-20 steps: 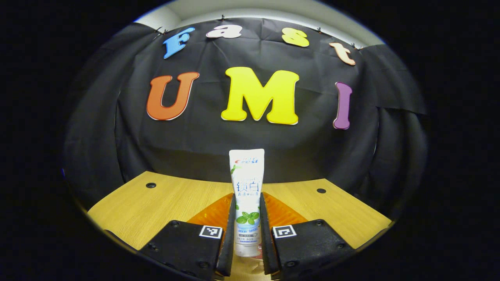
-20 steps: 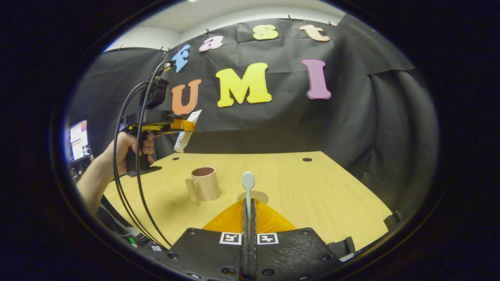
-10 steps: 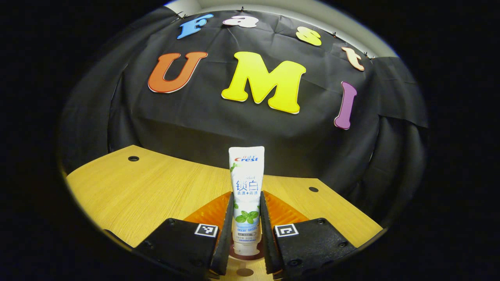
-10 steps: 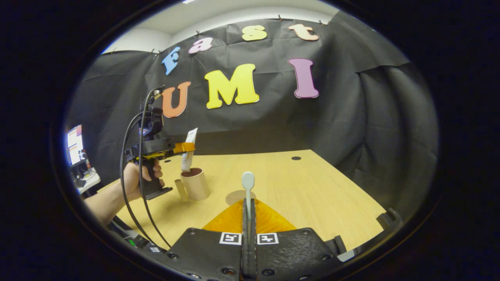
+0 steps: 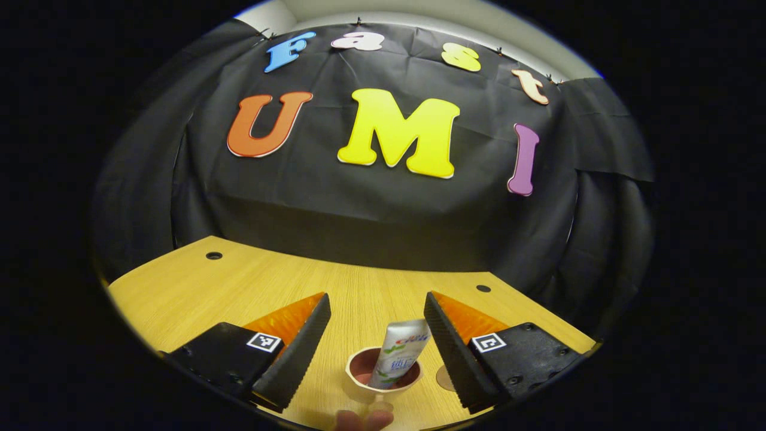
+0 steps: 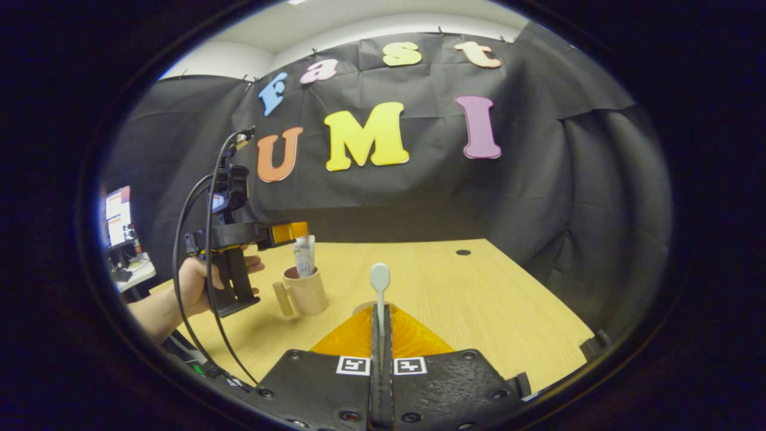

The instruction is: Put the toothbrush and toothpaste on the desktop into the cup, then pick up the cup and place it on the coaster on the desktop.

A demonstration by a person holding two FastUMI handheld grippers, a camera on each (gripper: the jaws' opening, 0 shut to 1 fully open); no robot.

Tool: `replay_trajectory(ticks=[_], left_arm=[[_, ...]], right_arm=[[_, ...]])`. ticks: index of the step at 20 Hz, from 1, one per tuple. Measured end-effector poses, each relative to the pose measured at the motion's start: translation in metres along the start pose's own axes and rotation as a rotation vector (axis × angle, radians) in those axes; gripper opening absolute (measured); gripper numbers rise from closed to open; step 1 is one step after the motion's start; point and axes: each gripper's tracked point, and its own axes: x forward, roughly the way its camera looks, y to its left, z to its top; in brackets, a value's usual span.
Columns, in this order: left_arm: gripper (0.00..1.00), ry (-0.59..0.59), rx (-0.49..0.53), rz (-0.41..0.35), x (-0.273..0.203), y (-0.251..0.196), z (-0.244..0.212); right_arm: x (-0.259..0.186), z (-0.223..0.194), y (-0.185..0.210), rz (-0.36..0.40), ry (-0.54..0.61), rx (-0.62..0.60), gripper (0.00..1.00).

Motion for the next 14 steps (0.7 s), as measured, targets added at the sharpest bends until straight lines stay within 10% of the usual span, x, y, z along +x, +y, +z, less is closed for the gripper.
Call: replay_trajectory(ticks=[14], left_arm=[[0.98, -0.098, 0.117, 0.21, -0.115, 0.115, 0.0]], right_arm=[[0.112, 0.125, 0.186, 0.469, -0.367, -0.074, 0.0]])
